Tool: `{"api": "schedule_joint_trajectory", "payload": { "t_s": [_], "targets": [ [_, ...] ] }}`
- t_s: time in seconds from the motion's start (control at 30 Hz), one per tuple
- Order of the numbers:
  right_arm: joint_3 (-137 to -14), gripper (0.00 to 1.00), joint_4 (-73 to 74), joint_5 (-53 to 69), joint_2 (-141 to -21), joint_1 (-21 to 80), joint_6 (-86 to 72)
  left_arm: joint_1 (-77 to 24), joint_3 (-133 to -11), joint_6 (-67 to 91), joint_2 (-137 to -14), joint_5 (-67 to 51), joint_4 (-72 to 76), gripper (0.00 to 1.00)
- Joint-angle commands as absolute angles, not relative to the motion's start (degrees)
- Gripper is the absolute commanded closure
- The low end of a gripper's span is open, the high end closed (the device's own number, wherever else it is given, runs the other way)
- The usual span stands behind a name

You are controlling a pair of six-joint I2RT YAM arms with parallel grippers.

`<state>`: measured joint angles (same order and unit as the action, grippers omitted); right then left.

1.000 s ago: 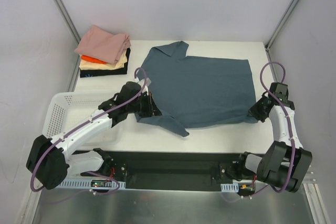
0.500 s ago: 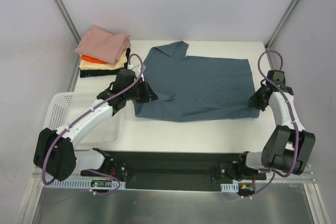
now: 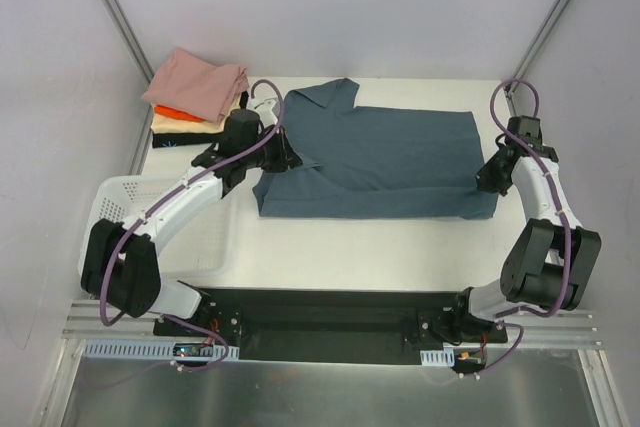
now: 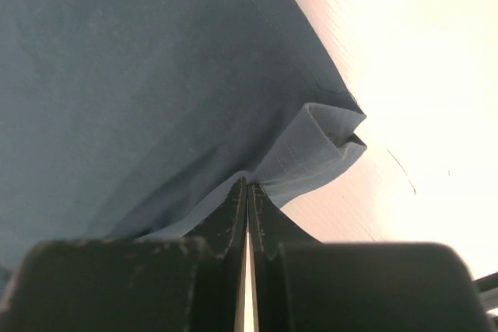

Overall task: Fold and stack the t-shirts
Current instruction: Fold the tshirt

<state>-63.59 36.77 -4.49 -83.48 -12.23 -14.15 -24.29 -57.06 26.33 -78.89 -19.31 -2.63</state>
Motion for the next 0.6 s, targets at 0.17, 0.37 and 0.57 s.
{"api": "schedule_joint_trajectory", "payload": {
  "t_s": [0.17,0.37,0.57],
  "targets": [
    [-69.3,0.99,36.8,-7.0,-87.9,-12.0,-14.9,-21.1,-67.1,19.7,-88.6,-21.8,-0.2,0.97],
    [-71.5,0.97,35.2,-8.8,-93.3,-11.9,-14.5,-17.6,-77.7,20.2,-101.3,-18.7,-5.4,0.76],
    [-79.4,0.37,38.2,-10.2,-99.4,-11.9,-12.2,-16.7,-90.7,21.3,-110.3,-19.3,-13.7,0.06]
  ]
}}
